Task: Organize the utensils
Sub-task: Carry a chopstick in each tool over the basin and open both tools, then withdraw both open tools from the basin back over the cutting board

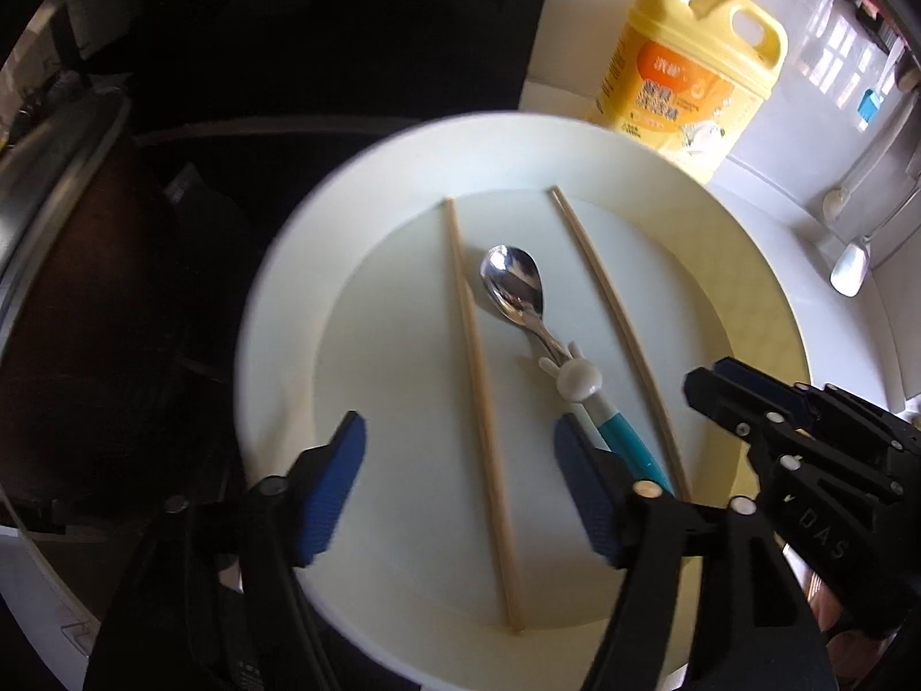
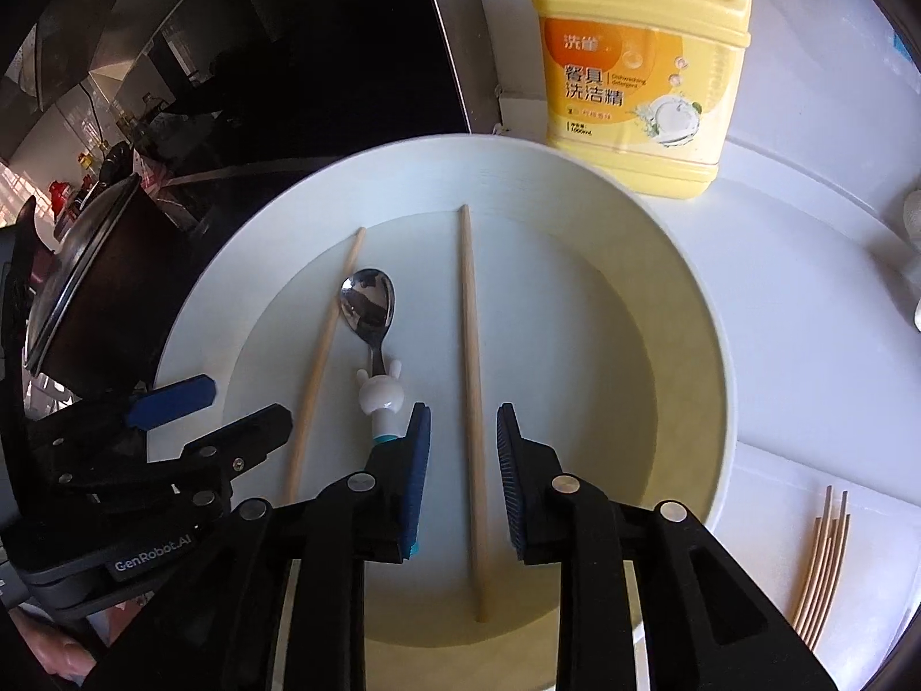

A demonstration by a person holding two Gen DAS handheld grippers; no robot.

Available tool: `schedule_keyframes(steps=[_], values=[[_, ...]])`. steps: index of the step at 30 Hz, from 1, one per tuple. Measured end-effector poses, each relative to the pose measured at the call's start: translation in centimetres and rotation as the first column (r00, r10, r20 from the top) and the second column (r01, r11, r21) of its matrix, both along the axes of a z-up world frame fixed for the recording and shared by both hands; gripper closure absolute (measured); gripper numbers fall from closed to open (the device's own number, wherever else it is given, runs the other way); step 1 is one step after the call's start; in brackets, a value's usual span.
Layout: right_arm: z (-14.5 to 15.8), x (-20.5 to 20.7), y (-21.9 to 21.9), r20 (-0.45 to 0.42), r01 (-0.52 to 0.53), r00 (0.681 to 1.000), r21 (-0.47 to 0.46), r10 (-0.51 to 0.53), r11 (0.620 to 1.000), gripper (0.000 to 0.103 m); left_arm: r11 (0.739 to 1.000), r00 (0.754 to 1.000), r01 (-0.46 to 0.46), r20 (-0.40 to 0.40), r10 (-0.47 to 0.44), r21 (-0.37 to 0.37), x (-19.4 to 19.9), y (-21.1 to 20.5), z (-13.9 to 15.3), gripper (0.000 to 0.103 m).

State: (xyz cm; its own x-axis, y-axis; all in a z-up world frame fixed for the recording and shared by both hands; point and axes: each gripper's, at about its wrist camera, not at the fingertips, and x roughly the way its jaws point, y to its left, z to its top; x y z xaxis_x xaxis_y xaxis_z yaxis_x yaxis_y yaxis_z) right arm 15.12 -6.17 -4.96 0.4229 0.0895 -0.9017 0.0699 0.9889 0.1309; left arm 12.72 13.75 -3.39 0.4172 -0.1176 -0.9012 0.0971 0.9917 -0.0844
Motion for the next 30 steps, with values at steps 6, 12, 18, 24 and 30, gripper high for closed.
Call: schedule_keyframes(steps=[6, 12, 18, 24, 30], values=[[1.0, -1.1, -0.4, 0.022, 0.012, 1.0, -0.004, -0.012, 1.0, 0.07, 0.999, 0.999, -0.031, 0.013, 0.031, 0.025, -0.8, 0.4, 0.8, 0.025], [2.1, -1.9, -0.1, 0.047, 0.005, 0.999, -0.02, -0.004, 1.0, 0.056, 0.999, 1.0, -0.029, 0.007, 0.029, 0.015, -1.5, 0.5, 1.6, 0.019], [3.6, -3.9, -0.3, 0.08, 0.04, 0.996, -0.019, -0.039, 0.999, 0.045, 1.0, 1.0, -0.014, 0.024, 0.014, 0.003, -2.6, 0.5, 2.9, 0.013], [4.9, -7.4, -0.9, 0.105, 0.086, 0.991, -0.036, -0.082, 0.996, 0.04, 0.999, 0.997, 0.051, 0.059, -0.051, -0.001, -4.5, -0.4, 3.9, 0.009], [5.4, -12.2, -2.4, 0.124, 0.208, 0.972, -0.059, -0.2, 0.976, 0.04, 0.989, 0.986, 0.151, 0.075, -0.15, -0.006, -6.2, -2.3, 4.2, 0.008]])
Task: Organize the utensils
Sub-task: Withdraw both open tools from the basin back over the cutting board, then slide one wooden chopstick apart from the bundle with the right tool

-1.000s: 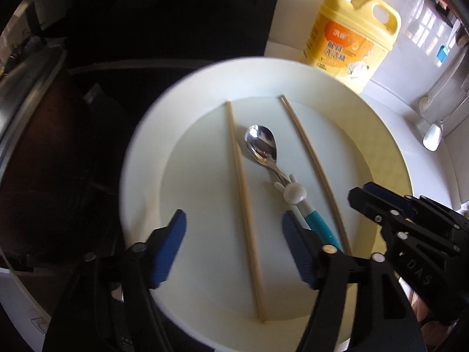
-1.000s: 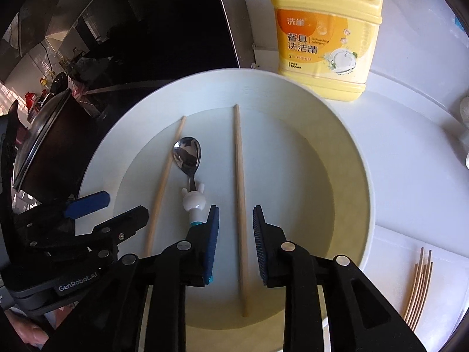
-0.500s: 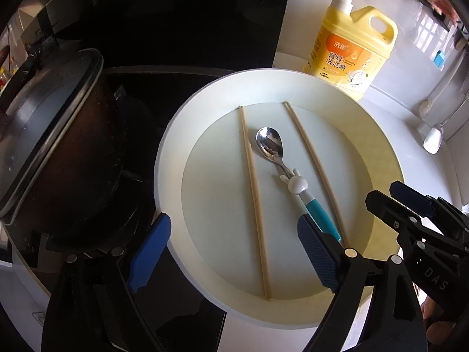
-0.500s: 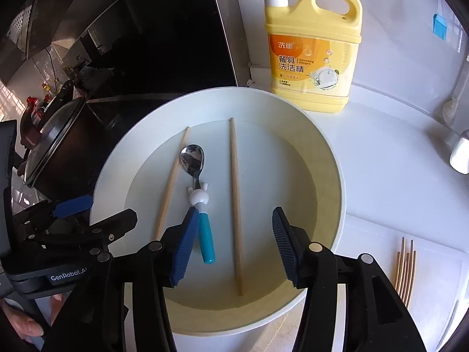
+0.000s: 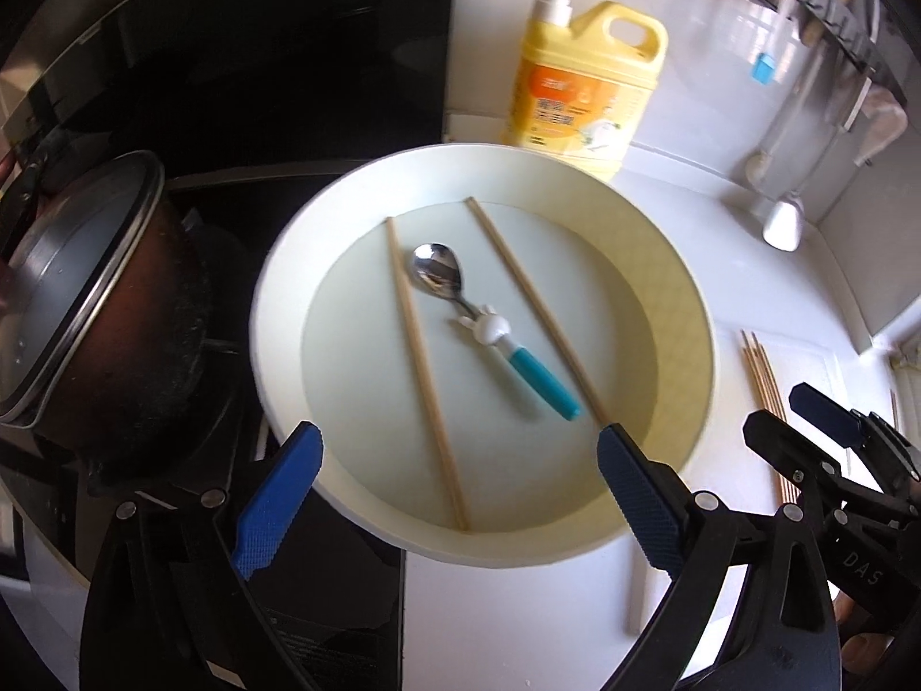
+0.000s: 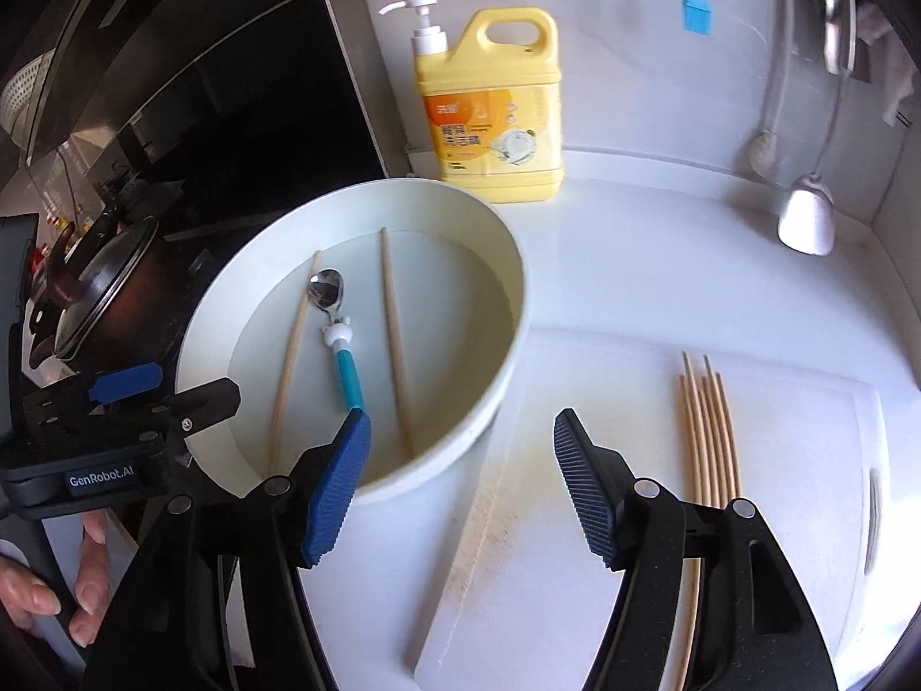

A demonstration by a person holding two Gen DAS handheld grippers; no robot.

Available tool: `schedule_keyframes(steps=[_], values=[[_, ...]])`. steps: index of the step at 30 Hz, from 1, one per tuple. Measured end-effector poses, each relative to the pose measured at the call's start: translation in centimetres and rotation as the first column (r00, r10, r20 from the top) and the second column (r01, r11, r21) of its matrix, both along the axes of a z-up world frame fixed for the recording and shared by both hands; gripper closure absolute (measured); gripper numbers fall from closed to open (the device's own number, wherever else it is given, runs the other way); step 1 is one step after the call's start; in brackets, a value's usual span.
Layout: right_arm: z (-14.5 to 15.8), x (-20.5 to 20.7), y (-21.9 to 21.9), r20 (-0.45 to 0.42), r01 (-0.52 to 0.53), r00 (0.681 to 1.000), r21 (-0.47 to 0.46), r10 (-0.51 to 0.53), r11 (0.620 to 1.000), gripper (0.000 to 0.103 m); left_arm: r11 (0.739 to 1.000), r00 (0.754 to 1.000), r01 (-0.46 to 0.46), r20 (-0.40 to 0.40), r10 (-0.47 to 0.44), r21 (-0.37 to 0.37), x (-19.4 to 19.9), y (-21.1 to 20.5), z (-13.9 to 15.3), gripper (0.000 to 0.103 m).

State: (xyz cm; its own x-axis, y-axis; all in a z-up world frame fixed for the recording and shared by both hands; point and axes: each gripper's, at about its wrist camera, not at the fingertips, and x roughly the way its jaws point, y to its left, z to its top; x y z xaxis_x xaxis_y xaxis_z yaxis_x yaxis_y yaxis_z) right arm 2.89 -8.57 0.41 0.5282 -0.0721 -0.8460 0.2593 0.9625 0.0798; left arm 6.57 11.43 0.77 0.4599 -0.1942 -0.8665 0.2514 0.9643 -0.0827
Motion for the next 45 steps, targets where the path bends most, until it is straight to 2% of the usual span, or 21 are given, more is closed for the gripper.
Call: schedule_keyframes(steps=[10, 13, 18, 21, 27, 34, 41, 45], values=[[0.1, -8.4, -4.2, -0.043, 0.222, 0.974, -0.031, -0.223, 0.975, 0.039, 0.984, 0.985, 0.173, 0.016, -0.172, -0.044, -3.2, -6.3, 0.6, 0.008], [0.3, -10.8, -6.1, -0.045, 0.268, 0.962, -0.035, -0.27, 0.963, 0.039, 0.973, 0.974, 0.227, 0.018, -0.226, -0.048, -4.7, -8.7, 0.5, 0.008], [0.4, -14.1, -9.4, -0.044, 0.311, 0.949, -0.051, -0.313, 0.949, 0.039, 0.965, 0.966, 0.258, 0.023, -0.258, -0.038, -7.5, -12.5, 0.4, 0.008], [0.3, -15.9, -11.6, -0.036, 0.292, 0.955, -0.044, -0.294, 0.955, 0.039, 0.969, 0.969, 0.244, 0.033, -0.243, -0.026, -9.3, -14.7, 0.2, 0.007], [0.3, -18.8, -15.4, -0.008, 0.195, 0.981, -0.024, -0.195, 0.981, 0.039, 0.993, 0.993, 0.12, 0.016, -0.12, -0.008, -12.0, -17.7, 0.2, 0.007], [-0.4, -19.4, -18.6, -0.012, 0.133, 0.991, -0.007, -0.133, 0.991, 0.039, 0.999, 1.0, -0.005, 0.027, 0.004, 0.034, -14.0, -18.2, 0.4, 0.007], [-1.8, -17.8, -17.6, -0.015, 0.107, 0.994, 0.026, -0.107, 0.994, 0.039, 0.997, 0.999, 0.007, 0.049, -0.011, 0.076, -14.5, -18.2, -0.6, 0.007], [-3.3, -16.4, -16.4, -0.039, 0.09, 0.995, 0.007, -0.09, 0.996, 0.039, 0.998, 0.998, -0.006, 0.057, 0.002, 0.057, -14.2, -18.2, -1.5, 0.007]])
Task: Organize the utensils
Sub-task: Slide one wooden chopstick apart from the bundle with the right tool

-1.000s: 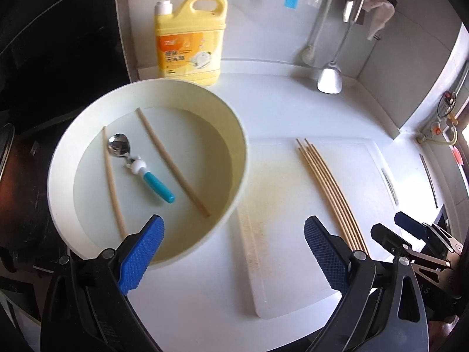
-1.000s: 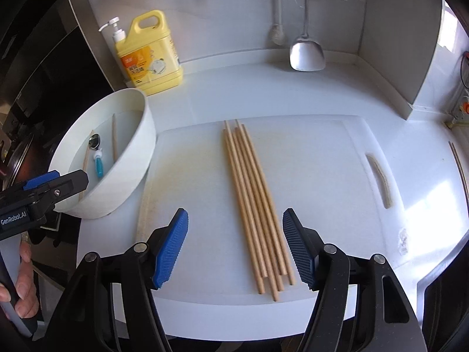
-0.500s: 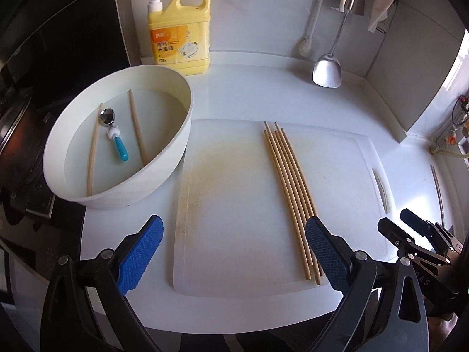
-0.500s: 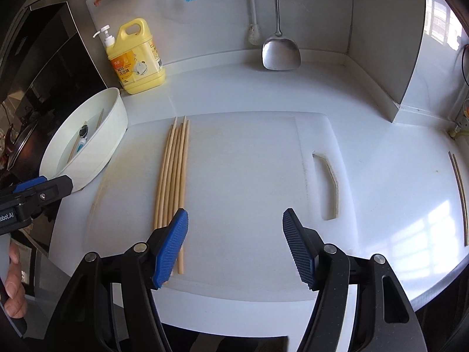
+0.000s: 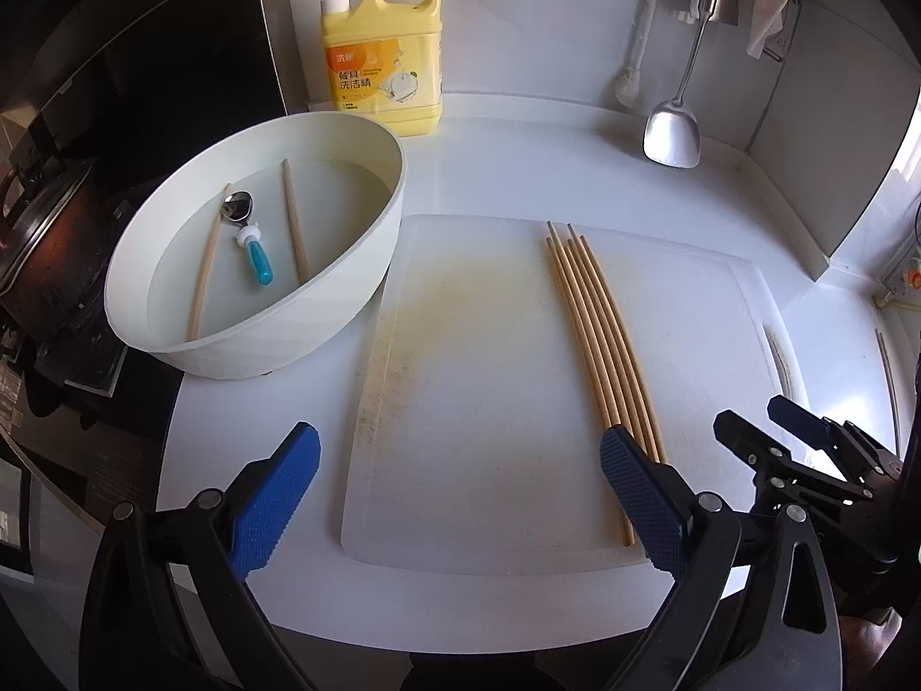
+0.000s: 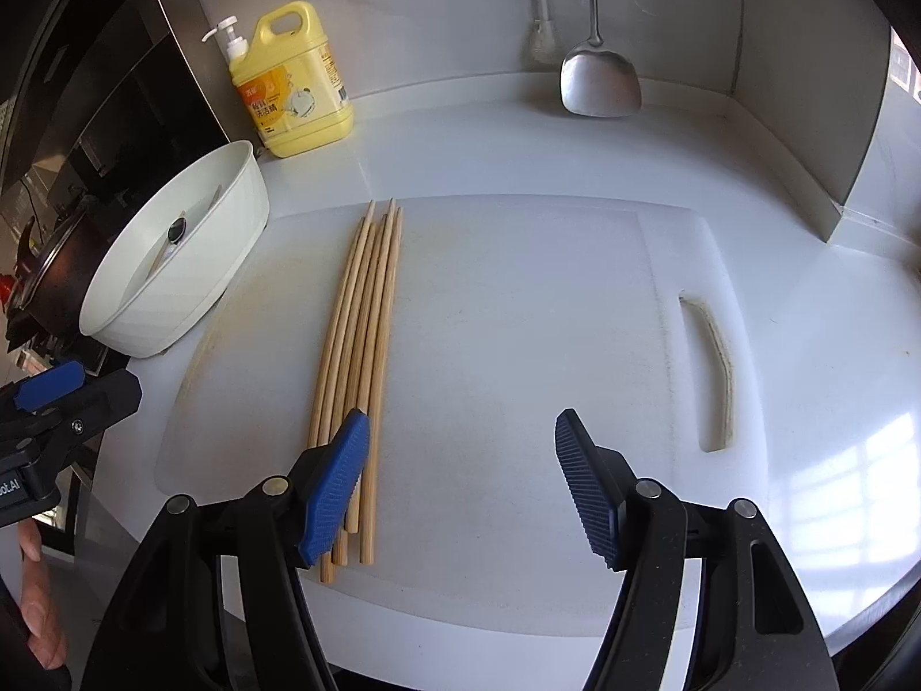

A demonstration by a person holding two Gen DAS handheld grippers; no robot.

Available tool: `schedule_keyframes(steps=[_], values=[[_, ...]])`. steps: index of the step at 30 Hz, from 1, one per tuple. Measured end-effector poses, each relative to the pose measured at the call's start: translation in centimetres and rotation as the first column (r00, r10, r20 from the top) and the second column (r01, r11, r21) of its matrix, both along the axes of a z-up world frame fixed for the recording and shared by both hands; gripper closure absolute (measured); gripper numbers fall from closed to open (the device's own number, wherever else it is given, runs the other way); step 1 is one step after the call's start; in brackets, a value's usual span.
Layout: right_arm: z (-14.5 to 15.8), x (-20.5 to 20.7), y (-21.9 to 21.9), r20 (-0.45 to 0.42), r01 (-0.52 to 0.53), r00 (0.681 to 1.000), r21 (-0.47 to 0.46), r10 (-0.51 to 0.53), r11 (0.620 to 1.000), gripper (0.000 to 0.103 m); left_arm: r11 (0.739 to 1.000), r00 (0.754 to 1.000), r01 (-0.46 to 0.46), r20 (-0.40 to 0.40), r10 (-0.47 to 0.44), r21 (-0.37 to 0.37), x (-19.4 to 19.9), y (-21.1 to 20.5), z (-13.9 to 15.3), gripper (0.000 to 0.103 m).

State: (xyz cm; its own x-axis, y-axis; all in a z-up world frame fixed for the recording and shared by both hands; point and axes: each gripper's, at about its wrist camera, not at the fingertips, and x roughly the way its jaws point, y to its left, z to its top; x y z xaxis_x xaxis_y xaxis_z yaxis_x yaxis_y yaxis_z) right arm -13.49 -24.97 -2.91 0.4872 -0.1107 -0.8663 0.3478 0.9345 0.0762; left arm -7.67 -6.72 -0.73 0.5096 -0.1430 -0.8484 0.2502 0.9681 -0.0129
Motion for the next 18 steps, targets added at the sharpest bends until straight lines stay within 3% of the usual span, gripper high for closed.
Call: schedule_keyframes(steps=[7, 18], values=[[-1.7, 1.2, 0.2, -0.01, 0.007, 1.0, -0.01, -0.007, 1.0, 0.039, 1.0, 1.0, -0.011, 0.002, 0.011, 0.012, 0.5, -0.4, -2.4, 0.007], [-3.0, 1.8, 0.8, -0.028, -0.023, 0.999, -0.035, 0.022, 0.999, 0.039, 0.999, 0.999, -0.035, 0.003, 0.035, 0.004, 1.0, 0.6, -3.3, 0.007]])
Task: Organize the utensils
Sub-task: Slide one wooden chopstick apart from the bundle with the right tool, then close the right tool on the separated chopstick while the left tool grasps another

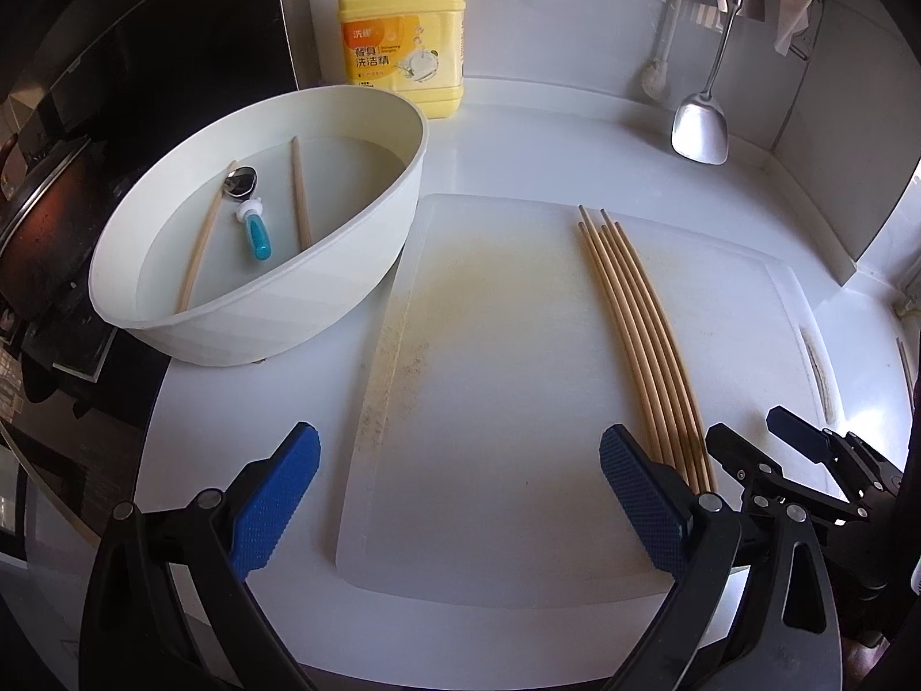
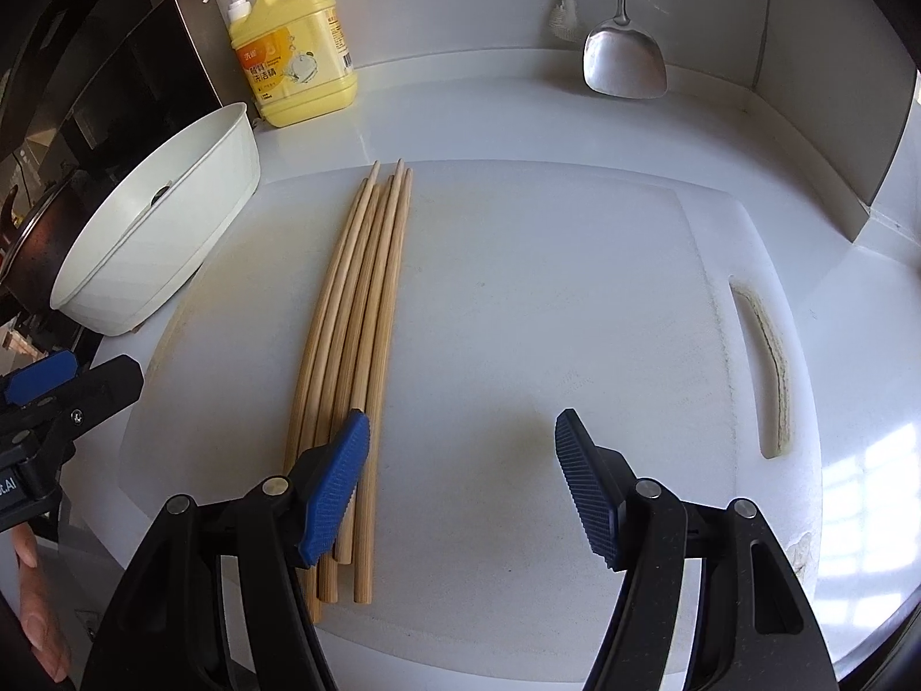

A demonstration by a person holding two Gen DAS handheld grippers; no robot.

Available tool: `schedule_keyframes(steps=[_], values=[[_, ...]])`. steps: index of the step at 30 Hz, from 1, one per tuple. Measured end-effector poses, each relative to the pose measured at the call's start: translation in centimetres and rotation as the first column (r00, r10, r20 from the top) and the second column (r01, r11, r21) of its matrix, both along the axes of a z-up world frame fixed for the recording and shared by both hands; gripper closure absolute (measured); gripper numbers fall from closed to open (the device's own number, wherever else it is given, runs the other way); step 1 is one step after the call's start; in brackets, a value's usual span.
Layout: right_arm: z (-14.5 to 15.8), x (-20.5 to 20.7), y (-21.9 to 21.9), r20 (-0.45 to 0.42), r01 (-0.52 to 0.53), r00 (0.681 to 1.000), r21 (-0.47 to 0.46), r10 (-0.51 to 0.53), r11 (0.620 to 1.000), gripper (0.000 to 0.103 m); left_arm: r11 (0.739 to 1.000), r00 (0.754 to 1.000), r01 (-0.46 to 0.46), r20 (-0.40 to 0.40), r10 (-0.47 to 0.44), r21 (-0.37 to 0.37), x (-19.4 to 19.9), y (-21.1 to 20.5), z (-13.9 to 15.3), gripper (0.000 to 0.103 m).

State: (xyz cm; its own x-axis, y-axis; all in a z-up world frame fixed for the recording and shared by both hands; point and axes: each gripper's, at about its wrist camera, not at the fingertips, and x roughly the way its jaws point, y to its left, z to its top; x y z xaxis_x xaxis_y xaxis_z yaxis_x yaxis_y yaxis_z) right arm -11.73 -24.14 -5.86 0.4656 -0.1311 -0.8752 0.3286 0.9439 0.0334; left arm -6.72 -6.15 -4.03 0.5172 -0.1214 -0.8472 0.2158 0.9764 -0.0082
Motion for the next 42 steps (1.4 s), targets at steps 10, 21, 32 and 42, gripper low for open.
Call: schedule_keyframes(steps=[10, 21, 32, 42], values=[[0.5, -0.3, 0.8, -0.027, -0.045, 0.999, -0.189, 0.04, 0.981, 0.039, 1.0, 1.0, 0.006, -0.006, -0.006, 0.002, -0.1, -0.3, -0.2, 0.007], [-0.4, 0.0, 0.9, -0.035, -0.059, 0.998, -0.167, 0.054, 0.984, 0.039, 1.0, 1.0, 0.011, -0.017, -0.011, 0.007, -0.4, -1.1, -0.6, 0.007], [-0.5, 0.6, -2.7, -0.004, -0.092, 0.996, -0.109, 0.092, 0.99, 0.039, 0.999, 0.999, 0.023, -0.045, -0.024, -0.029, -0.4, -4.4, -1.6, 0.007], [-0.5, 0.5, -4.0, -0.006, -0.148, 0.989, -0.105, 0.149, 0.983, 0.039, 1.0, 0.998, 0.025, -0.052, -0.025, 0.001, -0.3, -6.4, -3.1, 0.007]])
